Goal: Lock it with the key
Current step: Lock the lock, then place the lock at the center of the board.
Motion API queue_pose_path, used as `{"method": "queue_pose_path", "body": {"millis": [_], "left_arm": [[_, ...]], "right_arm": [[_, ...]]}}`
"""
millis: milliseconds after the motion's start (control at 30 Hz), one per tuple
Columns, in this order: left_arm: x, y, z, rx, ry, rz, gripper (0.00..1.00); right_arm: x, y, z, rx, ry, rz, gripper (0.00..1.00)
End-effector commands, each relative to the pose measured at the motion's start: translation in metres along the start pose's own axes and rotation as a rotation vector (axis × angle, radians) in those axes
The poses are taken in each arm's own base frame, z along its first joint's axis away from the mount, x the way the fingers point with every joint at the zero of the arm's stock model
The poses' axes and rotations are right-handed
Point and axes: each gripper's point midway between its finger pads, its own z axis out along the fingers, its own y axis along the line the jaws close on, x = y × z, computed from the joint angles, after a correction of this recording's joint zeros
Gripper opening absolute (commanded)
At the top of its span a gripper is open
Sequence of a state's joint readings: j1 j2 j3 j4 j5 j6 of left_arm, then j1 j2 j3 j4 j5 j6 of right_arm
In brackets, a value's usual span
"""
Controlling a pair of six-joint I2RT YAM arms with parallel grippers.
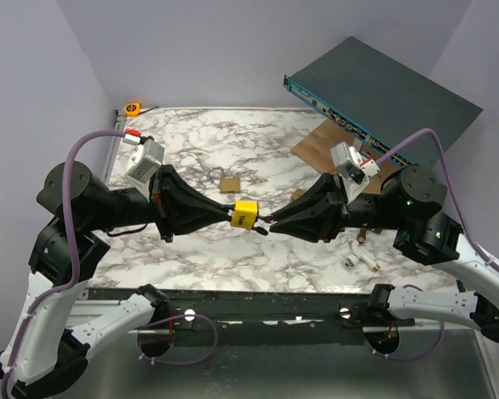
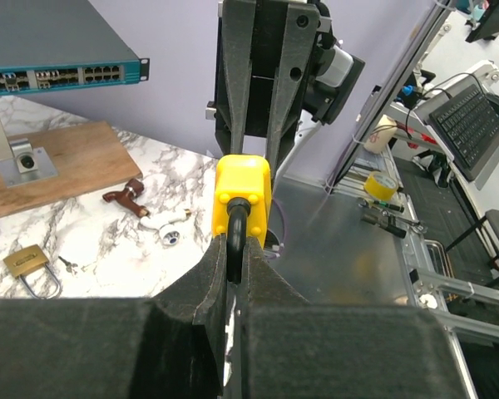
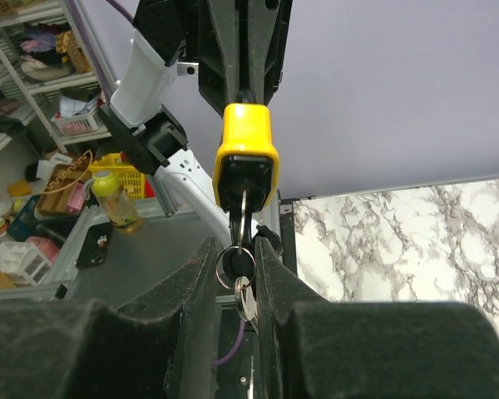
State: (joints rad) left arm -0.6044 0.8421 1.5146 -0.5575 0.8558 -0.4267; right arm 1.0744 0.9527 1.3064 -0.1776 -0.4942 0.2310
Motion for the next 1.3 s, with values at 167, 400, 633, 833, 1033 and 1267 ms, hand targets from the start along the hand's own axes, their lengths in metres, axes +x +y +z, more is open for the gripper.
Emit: {"method": "queue_pose_path", "body": {"millis": [167,400,633,833,1033,1267], "left_arm": [[-0.025,-0.01,-0.004,0.04,-0.067,0.078,0.0],[-0.018,0.033,0.001,-0.121,-0.072,0.016,0.0],[0.01,0.106,0.0,-0.394,-0.041,-0.124,0.0],[0.054,0.155,0.005,-0.521,-0.025,-0.29,0.0],[0.111,0.202,0.009,-0.639,-0.002,-0.497,0.0],[0.186,0.239,0.03,-0.606,0.036,-0.675,0.0]], "right_arm": [[0.01,0.003,-0.01,0.009,0.034,-0.004,0.01],[0.031,-0.049,-0.008,0.269,0.083,0.035,0.01],[0.086,-0.125,-0.01,0.643,0.212,0.112,0.01],[0.143,-0.172,-0.016,0.869,0.309,0.192,0.01],[0.203,-0.209,-0.04,1.03,0.402,0.287,0.01],[0.252,-0.227,-0.062,1.131,0.471,0.349,0.01]]}}
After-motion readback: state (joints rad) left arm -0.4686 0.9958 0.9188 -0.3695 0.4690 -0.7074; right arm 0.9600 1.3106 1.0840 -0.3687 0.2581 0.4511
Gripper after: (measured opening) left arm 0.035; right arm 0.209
